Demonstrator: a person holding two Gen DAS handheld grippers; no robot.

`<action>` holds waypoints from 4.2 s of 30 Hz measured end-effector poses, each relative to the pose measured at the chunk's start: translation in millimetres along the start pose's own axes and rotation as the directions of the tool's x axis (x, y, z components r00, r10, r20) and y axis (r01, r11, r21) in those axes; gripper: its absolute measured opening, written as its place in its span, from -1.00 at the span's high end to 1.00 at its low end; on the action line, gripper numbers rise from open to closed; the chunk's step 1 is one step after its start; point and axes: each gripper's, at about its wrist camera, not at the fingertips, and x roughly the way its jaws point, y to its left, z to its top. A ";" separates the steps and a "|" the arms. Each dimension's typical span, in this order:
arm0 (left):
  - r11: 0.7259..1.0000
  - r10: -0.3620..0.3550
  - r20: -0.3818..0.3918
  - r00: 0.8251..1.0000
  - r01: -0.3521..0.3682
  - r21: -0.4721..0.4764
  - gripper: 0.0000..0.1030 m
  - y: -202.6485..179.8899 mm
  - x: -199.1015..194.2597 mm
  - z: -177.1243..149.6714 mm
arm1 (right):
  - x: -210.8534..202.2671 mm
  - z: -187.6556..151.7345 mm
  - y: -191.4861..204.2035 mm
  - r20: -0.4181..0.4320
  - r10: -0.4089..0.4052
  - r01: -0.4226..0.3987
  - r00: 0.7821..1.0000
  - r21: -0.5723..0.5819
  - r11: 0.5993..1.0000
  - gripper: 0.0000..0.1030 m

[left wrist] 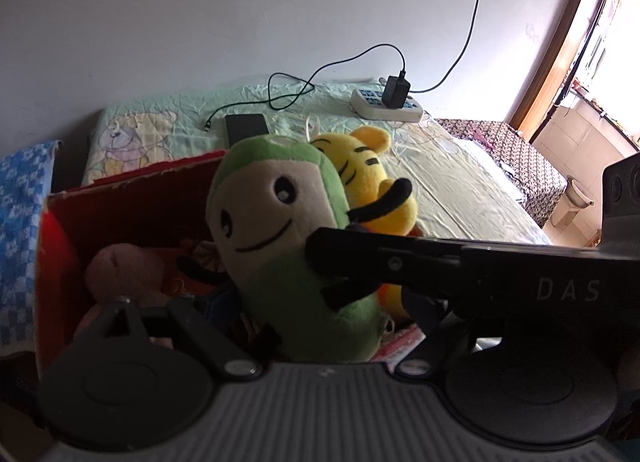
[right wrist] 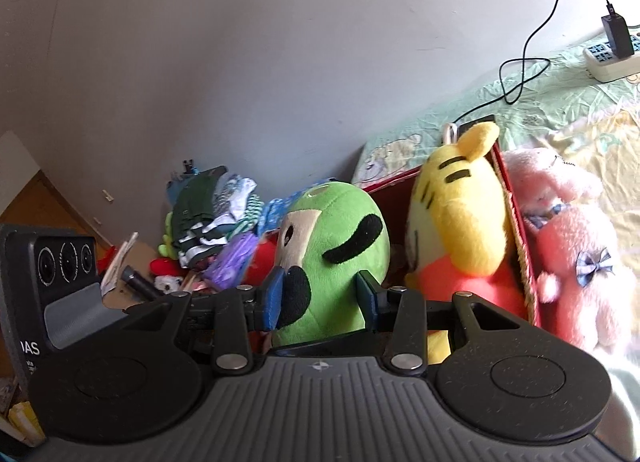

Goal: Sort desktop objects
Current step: 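Lift the green toy with both grippers and carry it over the red box, then lower the green toy into the box between the bear and tiger, then open both grippers to release the green toy and withdraw upward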

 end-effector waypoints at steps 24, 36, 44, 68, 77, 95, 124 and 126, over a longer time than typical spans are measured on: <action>0.999 0.001 -0.165 0.986 -0.010 -0.053 -0.68 30.9 60.8 -1.1 | 52.6 -3.6 -17.7 -0.085 -0.141 0.140 0.986 -0.014 0.990 0.13; 0.999 0.034 -0.215 0.976 -0.040 -0.024 -0.67 28.2 67.3 2.7 | 55.9 -7.7 -25.2 -0.087 -0.114 0.118 0.990 0.040 0.992 0.12; 0.998 0.061 -0.222 0.973 -0.062 0.002 -0.67 24.6 68.5 3.9 | 55.6 -8.3 -23.4 -0.076 -0.116 0.119 0.990 0.032 0.992 0.11; 0.995 0.098 -0.203 0.974 -0.090 0.049 -0.83 16.1 64.1 4.1 | 50.2 -7.1 -24.1 -0.082 -0.122 0.124 0.989 0.020 0.992 -0.02; 0.994 0.105 -0.196 0.975 -0.100 0.038 -0.89 17.2 60.7 1.7 | 44.4 -7.1 -21.9 -0.074 -0.143 0.145 0.987 0.020 0.989 -0.03; 0.991 0.131 -0.200 0.971 -0.133 0.005 -0.91 22.9 46.6 -3.1 | 40.6 -10.9 -14.3 -0.047 -0.187 0.187 0.981 -0.001 0.982 0.05; 0.985 0.167 -0.196 0.966 -0.172 -0.010 -0.93 18.5 34.6 -8.7 | 27.4 -12.8 -6.2 -0.040 -0.184 0.184 0.982 -0.009 0.983 0.04; 0.983 0.174 -0.189 0.966 -0.181 -0.019 -0.94 18.2 30.5 -10.0 | 24.5 -13.7 -5.4 -0.036 -0.182 0.181 0.983 -0.010 0.983 0.04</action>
